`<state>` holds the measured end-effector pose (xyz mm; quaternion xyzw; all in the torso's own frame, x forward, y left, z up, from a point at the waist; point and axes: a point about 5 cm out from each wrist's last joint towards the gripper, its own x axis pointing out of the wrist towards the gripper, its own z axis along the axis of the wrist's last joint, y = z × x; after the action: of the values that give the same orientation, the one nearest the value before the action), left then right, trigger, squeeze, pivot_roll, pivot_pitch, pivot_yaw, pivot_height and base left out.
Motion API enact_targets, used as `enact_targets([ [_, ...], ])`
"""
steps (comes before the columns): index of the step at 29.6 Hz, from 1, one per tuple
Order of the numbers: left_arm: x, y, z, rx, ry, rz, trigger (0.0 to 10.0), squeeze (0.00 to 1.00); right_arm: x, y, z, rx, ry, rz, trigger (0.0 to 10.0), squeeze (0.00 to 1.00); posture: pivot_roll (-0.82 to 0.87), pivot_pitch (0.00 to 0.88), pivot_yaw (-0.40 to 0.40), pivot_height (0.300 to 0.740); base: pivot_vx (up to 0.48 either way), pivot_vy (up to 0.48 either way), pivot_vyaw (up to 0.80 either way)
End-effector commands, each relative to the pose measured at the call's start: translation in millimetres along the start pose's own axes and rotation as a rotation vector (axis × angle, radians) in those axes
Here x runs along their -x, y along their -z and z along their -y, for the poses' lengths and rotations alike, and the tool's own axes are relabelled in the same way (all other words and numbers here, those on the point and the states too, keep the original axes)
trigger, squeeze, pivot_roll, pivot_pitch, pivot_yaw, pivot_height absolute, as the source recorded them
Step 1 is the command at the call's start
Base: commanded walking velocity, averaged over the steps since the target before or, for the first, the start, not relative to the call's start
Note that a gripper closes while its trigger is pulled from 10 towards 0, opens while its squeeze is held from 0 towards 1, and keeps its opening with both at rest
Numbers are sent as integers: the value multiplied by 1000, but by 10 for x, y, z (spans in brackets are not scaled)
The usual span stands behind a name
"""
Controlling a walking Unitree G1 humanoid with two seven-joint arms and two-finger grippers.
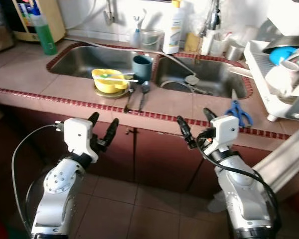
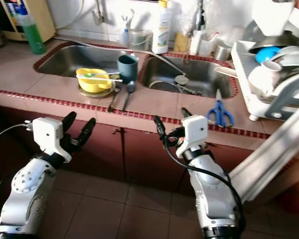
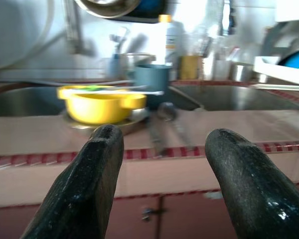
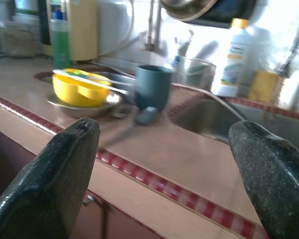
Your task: Kitchen organization
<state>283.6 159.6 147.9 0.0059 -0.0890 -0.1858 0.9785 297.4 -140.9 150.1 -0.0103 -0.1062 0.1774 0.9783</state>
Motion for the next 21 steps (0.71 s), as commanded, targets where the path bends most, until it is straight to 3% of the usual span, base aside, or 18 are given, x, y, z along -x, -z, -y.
enact_targets([
  [1, 16, -43, -33, -7, -6, 8, 10000, 0, -18, -36, -52, -4, -11, 11, 10000, 0, -37, 16, -20, 703, 0, 398, 0],
  [9, 16, -44, -27, -8, 3, 3, 10000, 0, -4, -33, -66, -5, -12, 6, 10000, 0, -40, 17, -17, 703, 0, 395, 0],
  [21, 2, -38, 6, -12, -2, 1, 10000, 0, 1, -20, -66, 4, -19, -9, 10000, 0, -38, 9, -24, 703, 0, 0, 0],
])
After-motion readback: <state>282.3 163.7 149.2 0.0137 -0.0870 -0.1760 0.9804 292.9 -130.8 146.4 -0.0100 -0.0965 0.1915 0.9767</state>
